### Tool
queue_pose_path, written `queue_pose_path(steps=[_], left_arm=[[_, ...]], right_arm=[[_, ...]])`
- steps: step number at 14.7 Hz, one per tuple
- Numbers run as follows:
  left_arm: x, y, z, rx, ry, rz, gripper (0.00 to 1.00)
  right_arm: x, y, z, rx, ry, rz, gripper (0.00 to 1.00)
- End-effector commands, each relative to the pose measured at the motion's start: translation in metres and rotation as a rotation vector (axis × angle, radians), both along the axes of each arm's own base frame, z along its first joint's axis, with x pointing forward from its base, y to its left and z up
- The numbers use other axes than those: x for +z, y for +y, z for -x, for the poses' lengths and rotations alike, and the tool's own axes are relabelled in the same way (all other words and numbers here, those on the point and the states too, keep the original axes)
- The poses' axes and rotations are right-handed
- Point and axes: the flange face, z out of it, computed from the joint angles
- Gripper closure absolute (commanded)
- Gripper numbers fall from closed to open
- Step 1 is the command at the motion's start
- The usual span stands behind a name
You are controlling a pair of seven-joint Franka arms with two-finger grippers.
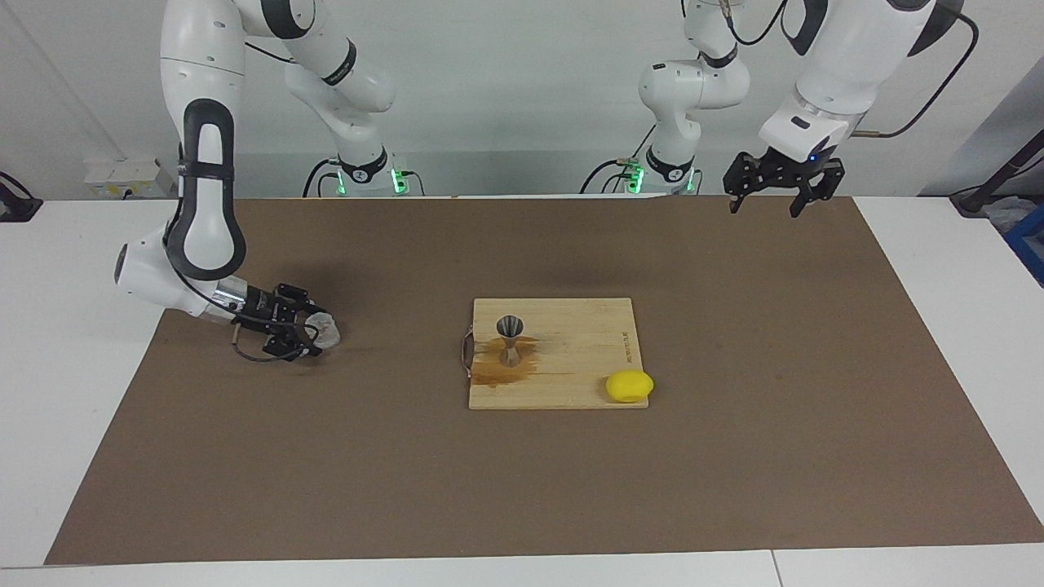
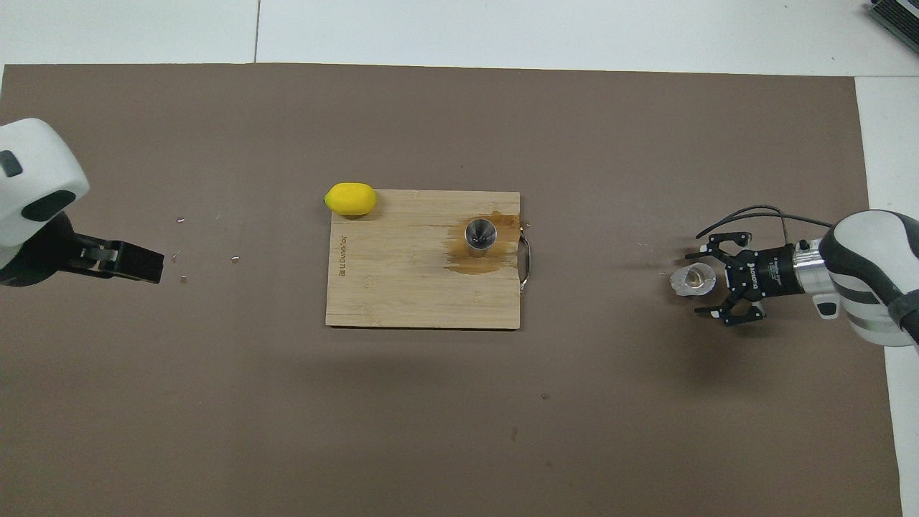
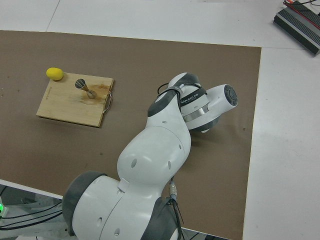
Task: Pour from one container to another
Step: 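Close the right gripper around the small clear glass cup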
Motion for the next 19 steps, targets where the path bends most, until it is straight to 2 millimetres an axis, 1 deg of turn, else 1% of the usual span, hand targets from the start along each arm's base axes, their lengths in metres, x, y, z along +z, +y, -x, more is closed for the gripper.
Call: queue_pose_path(steps=[1,2,3,4,5,6,7,8,9,10,12,13,14,15,16,17,19], left_arm=[[0.013,0.024,-0.014,0.023,0.009,-0.001,0.0],[0.013,0.023,-0.014,0.023,0.008,0.001,0.0],[0.013,0.023,-0.014,0.021,0.011,0.001,0.0],[0.01,0.026,-0.014,0.023,0.009,-0.003,0.0],[0.005,0.027,-0.012,0.026,0.01,-0.004,0.0],[0.0,0.027,-0.011,0.032,0.012,-0.005,0.0],[0.001,0.026,-0.006,0.031,0.019,-0.009,0.0],[0.0,0.026,-0.008,0.032,0.015,-0.009,0.0],[0.001,0.027,-0.008,0.037,0.01,-0.009,0.0],[0.001,0.037,-0.01,0.056,0.008,-0.009,0.0],[-0.001,0.037,-0.011,0.057,0.013,-0.01,0.0],[-0.001,0.037,-0.01,0.057,0.023,-0.01,0.0],[0.0,0.036,-0.009,0.055,0.023,-0.01,0.0],[-0.001,0.034,-0.008,0.051,0.023,-0.011,0.0],[-0.005,0.034,-0.007,0.051,0.027,-0.013,0.0],[-0.006,0.034,-0.004,0.051,0.029,-0.016,0.0],[-0.006,0.034,-0.003,0.05,0.035,-0.017,0.0]], right_arm=[[0.004,0.0,0.004,-0.024,-0.032,0.001,0.0],[0.003,0.001,0.004,-0.021,-0.031,-0.001,0.16],[0.004,0.0,0.003,-0.021,-0.033,0.001,0.28],[0.004,0.001,0.003,-0.022,-0.033,0.0,0.43],[0.004,0.002,0.002,-0.021,-0.032,0.0,0.53],[0.004,0.007,0.001,-0.01,-0.032,-0.001,0.63],[0.006,0.008,0.001,-0.008,-0.033,-0.003,0.73],[0.006,0.007,0.001,-0.008,-0.032,-0.006,0.86],[0.01,0.008,-0.001,-0.006,-0.039,-0.004,0.95],[0.015,0.007,-0.002,-0.007,-0.048,-0.001,1.0],[0.03,0.01,-0.006,-0.037,-0.047,0.011,1.0],[0.04,0.014,-0.012,-0.056,-0.047,0.019,1.0],[0.046,0.027,-0.017,-0.047,-0.051,0.026,1.0],[0.054,0.036,-0.022,-0.04,-0.061,0.033,1.0],[0.062,0.039,-0.028,-0.05,-0.067,0.038,1.0],[0.071,0.046,-0.033,-0.064,-0.061,0.044,1.0],[0.086,0.072,-0.046,-0.077,-0.044,0.057,1.0]])
